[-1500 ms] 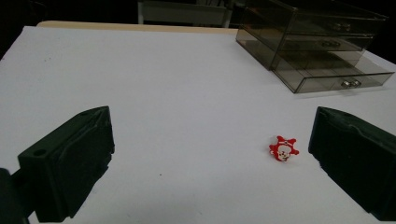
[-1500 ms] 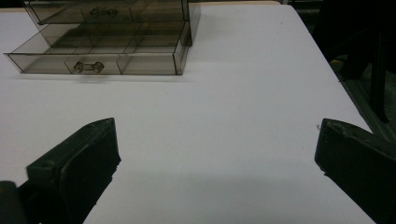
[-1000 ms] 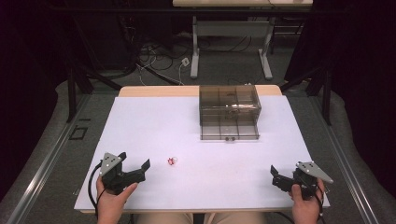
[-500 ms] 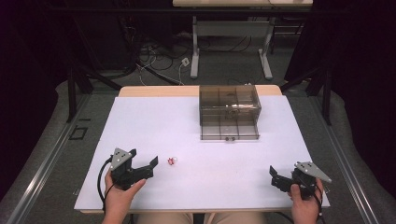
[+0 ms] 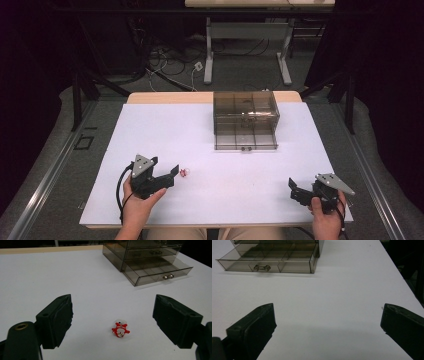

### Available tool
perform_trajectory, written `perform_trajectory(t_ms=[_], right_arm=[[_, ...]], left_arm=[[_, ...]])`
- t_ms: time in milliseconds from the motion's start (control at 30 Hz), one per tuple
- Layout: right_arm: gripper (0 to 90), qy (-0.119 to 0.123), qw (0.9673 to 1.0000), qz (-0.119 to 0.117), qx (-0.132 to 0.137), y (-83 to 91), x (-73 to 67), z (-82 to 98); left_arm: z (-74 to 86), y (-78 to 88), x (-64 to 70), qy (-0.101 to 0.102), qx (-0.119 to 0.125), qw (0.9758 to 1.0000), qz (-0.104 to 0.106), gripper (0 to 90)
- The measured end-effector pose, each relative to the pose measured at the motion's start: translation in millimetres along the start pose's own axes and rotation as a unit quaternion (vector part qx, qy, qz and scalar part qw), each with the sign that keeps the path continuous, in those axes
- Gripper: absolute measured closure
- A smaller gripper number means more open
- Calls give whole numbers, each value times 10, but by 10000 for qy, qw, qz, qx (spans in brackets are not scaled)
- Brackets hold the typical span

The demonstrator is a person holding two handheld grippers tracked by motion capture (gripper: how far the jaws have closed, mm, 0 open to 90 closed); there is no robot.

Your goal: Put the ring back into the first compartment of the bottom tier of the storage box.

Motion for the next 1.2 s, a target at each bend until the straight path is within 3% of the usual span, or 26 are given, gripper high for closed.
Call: perform_trajectory(t_ms=[67,167,200,233,467,567,600,667,1200], right_arm=[[0,-10,10000,24,49,-12,-2,1],[0,16,9998,-54,-198,24,5,2],[0,-28,10000,2,48,-14,-2,3],[0,-6,10000,-6,-67,4,5,4],[0,23,9999,-47,-136,2,9,7],[0,30,9999,-47,-134,-1,13,9],[0,0,10000,-4,14,-25,9,9],[0,29,9999,-60,-152,-2,18,10],[0,5,9998,-49,-205,-4,20,12]], left_arm=[[-3,-31,4,-9,-39,10000,1,174],[0,-83,2,20,-78,10000,29,187],[2,-99,1,38,-94,9999,44,190],[5,-118,0,66,-103,9999,59,194],[34,-225,-7,134,-204,9996,109,244],[49,-265,-12,146,-273,9994,142,255],[56,-279,-14,157,-293,9993,173,261],[70,-307,-14,201,-341,9990,222,265],[144,-455,-2,52,-717,9971,248,318]])
Point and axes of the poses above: each handheld gripper's, and its own axes: y roughly backward along the jaws, z roughly out of its underside, x roughly to its right, the point moved 2 cm from there along -y, roughly forward along the jaws, and after that the axes turned 6 degrees about -x, right-handed, at the moved point
